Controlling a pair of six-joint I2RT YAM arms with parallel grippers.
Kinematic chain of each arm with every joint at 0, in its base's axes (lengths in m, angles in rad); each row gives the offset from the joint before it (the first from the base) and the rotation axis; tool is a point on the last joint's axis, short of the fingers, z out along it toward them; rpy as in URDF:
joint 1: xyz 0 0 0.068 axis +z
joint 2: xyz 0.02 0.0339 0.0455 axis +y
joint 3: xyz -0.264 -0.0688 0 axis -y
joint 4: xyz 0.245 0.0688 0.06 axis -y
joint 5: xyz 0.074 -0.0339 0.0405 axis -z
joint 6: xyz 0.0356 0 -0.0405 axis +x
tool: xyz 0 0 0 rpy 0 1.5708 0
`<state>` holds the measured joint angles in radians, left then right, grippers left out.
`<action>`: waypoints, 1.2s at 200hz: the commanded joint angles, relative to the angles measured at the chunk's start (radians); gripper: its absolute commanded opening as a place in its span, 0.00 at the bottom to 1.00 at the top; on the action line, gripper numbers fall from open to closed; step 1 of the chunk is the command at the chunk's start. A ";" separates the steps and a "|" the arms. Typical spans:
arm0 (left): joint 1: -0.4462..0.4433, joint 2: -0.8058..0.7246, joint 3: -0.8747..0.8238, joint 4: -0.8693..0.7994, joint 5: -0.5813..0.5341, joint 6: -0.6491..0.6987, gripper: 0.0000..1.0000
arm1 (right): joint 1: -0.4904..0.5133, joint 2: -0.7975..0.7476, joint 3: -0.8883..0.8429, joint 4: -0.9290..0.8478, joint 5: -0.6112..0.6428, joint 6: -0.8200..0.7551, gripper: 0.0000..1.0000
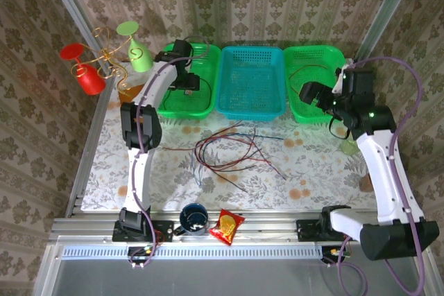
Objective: Untangle the cables
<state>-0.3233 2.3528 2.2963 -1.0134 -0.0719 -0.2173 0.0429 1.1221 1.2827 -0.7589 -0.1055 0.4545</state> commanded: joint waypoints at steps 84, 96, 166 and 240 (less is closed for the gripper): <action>-0.313 -0.671 -0.668 0.180 0.086 -0.073 0.71 | 0.429 -0.175 -0.446 0.100 0.179 0.457 0.96; -0.345 -0.719 -0.766 0.227 0.110 -0.098 0.70 | 0.448 -0.176 -0.470 0.083 0.218 0.518 0.95; -0.436 -0.900 -1.174 0.491 0.193 -0.232 0.68 | 0.451 -0.127 -0.569 0.130 0.239 0.450 0.74; -0.447 -1.002 -1.354 0.634 0.180 -0.351 0.63 | 0.473 0.113 -0.572 0.184 0.218 0.175 0.54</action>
<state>-0.7589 1.4151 1.0000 -0.4561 0.1089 -0.4927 0.5091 1.1797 0.7074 -0.5980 0.1013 0.7311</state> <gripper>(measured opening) 0.645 0.544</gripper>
